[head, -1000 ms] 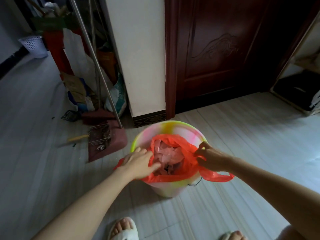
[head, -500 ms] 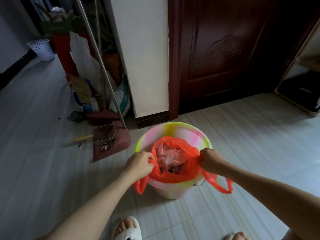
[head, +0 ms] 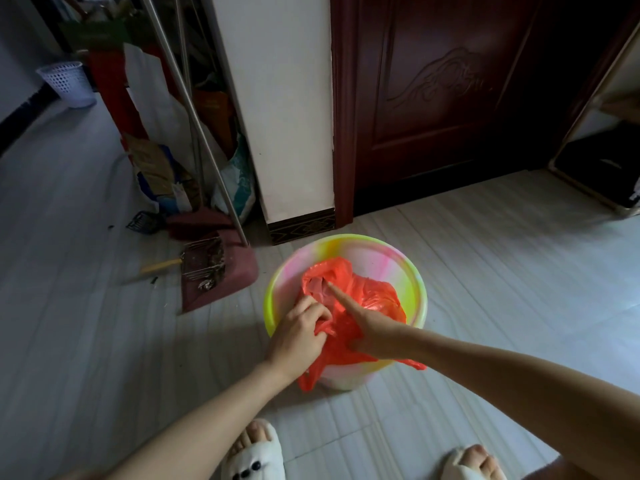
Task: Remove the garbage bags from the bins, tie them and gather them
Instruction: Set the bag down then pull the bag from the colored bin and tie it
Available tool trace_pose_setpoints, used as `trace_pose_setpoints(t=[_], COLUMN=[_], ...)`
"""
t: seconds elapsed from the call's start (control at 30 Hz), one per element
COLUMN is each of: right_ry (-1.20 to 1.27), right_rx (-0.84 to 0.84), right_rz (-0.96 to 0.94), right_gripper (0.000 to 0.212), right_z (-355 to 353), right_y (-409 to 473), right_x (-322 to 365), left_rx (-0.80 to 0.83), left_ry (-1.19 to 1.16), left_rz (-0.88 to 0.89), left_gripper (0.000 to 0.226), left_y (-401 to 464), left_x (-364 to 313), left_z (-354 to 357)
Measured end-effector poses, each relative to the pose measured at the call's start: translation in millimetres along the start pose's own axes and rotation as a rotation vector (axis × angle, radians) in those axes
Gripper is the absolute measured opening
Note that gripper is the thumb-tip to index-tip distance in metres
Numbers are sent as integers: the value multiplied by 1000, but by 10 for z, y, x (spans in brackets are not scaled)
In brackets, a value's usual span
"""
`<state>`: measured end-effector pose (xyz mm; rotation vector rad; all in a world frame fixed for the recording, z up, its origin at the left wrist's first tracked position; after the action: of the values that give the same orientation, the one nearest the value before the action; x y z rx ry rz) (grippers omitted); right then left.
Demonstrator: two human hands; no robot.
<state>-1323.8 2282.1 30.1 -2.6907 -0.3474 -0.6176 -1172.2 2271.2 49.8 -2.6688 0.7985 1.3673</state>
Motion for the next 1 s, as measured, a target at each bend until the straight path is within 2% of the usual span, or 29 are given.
trace_pose_setpoints(t=[0.07, 0.17, 0.23, 0.3, 0.37, 0.47, 0.53, 0.63, 0.73, 0.87, 0.93, 1.0], right_ry=[-31, -7, 5, -33, -122, -340, -403, -367, -286, -53, 51, 146], right_rx=[2, -39, -112, -162, -165, -58, 7, 49, 74, -58, -160, -248], right_rz=[-40, -56, -38, -9, -39, -108, -49, 154, 431, 737, 850, 931], right_gripper=[88, 46, 27, 22, 21, 24, 29, 33, 31, 19, 12, 18], right_z=[97, 206, 231, 222, 175, 105, 51, -5, -80, -144, -154, -150], right_y=[44, 94, 95, 84, 65, 4, -52, -133, -219, -324, -334, -317], right_x=[93, 181, 197, 182, 143, -3, -148, -342, -546, -815, -881, -919], left_rx=[17, 100, 160, 233, 298, 210, 127, 142, 140, 186, 157, 122], left_ry=[32, 106, 184, 278, 346, 434, 468, 495, 239, 4, -117, -238], left_rz=[70, 220, 343, 468, 485, 316, 78, -268, -495, -517, -600, -715], left_gripper=[21, 19, 12, 12, 25, 33, 35, 39, 49, 42, 38, 40], left_y=[-43, -122, -167, -205, -233, -208, -136, -11, 141, 348, 407, 426], left_x=[-31, -104, -121, -68, 1, 149, 287, 511, 552, 378, 290, 215], left_z=[-49, -80, -139, -223, -313, -382, -394, -341, -177, 131, 243, 302])
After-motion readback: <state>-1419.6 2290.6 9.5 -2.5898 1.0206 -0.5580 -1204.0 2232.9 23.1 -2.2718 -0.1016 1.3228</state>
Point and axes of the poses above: each hand's wrist, its own y-axis towards the middle knuckle, its own z-axis out of the palm, x = y × z, the point moved 2 cm from there along y, towards the middle knuckle, and after that the axes turned 14 degrees about -y, right-handed, at the moved point
